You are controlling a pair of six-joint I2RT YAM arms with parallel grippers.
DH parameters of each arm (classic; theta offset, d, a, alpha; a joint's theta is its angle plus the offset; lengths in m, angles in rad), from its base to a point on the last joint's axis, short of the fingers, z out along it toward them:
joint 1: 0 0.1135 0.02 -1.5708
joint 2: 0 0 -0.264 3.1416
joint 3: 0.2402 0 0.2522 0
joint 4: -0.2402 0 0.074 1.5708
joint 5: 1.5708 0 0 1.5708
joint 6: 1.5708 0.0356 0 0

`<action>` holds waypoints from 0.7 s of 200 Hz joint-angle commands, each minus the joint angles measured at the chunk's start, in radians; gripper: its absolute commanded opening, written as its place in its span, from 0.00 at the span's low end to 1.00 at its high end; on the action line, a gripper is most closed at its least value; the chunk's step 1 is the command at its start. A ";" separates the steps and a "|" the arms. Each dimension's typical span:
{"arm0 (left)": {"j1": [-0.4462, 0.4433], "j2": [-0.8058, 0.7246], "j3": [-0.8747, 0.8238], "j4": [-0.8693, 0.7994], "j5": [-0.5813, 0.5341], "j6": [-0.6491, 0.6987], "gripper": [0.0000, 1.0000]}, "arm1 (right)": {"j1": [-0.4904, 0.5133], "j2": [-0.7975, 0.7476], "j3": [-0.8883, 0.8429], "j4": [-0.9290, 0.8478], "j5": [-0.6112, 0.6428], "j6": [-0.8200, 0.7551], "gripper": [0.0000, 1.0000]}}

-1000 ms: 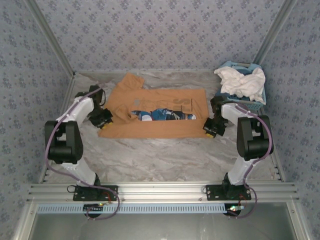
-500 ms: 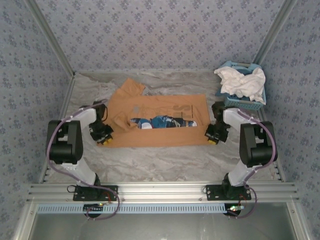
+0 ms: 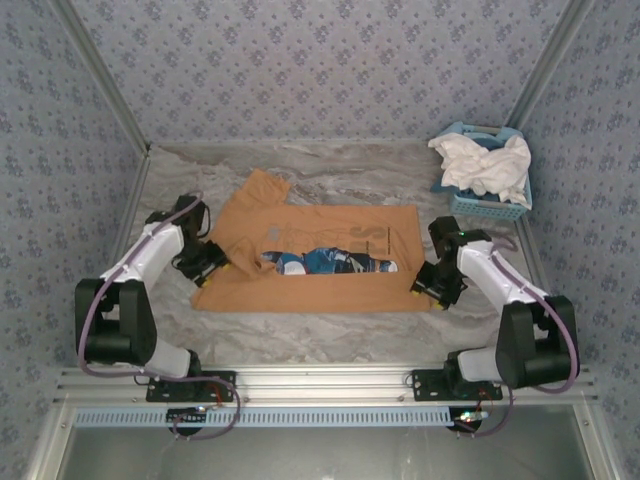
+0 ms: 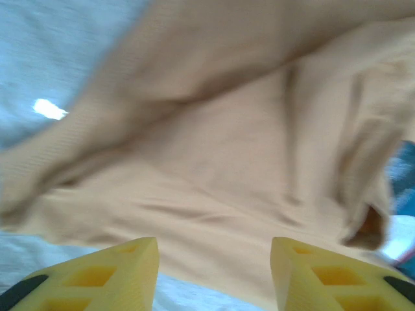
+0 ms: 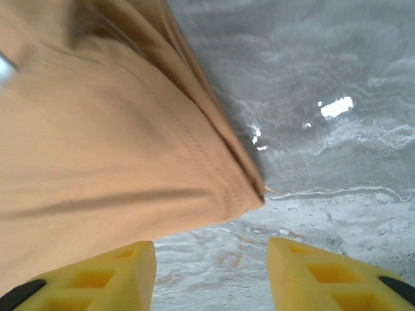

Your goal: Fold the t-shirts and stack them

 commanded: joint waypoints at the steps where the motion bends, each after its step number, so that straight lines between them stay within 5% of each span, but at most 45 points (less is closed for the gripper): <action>1: -0.071 0.026 0.013 0.086 0.146 -0.175 0.53 | 0.011 -0.027 0.071 -0.003 0.026 0.015 0.54; 70: -0.208 0.229 0.107 0.260 0.172 -0.305 0.54 | 0.051 0.014 0.098 0.049 -0.026 0.004 0.55; 140: -0.246 0.405 0.303 0.217 0.160 -0.190 0.03 | 0.059 0.000 0.084 0.040 -0.036 0.014 0.53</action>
